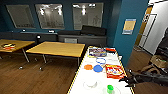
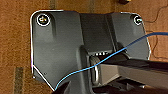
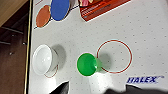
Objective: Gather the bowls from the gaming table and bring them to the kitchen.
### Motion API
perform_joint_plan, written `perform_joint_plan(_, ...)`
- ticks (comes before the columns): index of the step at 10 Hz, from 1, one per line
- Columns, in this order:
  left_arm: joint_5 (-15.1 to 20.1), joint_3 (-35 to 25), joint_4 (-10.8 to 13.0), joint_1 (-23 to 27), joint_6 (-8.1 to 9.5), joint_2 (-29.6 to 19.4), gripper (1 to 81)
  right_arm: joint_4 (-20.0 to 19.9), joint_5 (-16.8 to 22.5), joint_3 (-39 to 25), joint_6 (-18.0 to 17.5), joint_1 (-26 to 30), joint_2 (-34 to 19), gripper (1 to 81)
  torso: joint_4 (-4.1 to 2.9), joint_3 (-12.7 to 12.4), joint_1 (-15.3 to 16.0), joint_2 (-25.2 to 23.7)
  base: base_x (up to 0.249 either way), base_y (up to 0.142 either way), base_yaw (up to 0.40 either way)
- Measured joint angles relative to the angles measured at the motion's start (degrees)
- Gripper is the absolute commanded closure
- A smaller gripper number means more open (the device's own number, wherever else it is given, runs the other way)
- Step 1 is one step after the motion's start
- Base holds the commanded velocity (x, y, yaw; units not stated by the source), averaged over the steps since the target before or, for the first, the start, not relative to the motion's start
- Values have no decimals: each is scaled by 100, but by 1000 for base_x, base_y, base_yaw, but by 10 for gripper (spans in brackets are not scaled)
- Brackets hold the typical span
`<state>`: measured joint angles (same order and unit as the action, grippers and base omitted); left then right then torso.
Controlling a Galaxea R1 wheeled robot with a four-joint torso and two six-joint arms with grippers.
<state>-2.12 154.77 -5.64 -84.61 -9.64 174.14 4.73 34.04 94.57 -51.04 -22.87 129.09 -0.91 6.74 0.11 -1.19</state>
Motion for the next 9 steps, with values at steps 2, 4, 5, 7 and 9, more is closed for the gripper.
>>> perform_joint_plan(2,0,0,-2,0,2,0,10,0,2,295,0,-15,285,10,0,0,0,0,0,0,0)
perform_joint_plan(4,1,0,-2,-2,2,-2,10,-5,9,667,0,-77,496,10,0,2,0,2,0,0,0)
perform_joint_plan(5,1,0,-2,0,2,0,10,-10,11,837,0,-105,603,10,0,2,0,2,0,0,0)
perform_joint_plan(7,-2,0,-2,0,2,-2,10,-18,9,1264,0,-179,772,10,0,2,0,2,0,0,0)
perform_joint_plan(9,0,0,-5,0,0,2,10,-16,0,1573,46,-386,827,10,0,2,0,2,0,0,0)
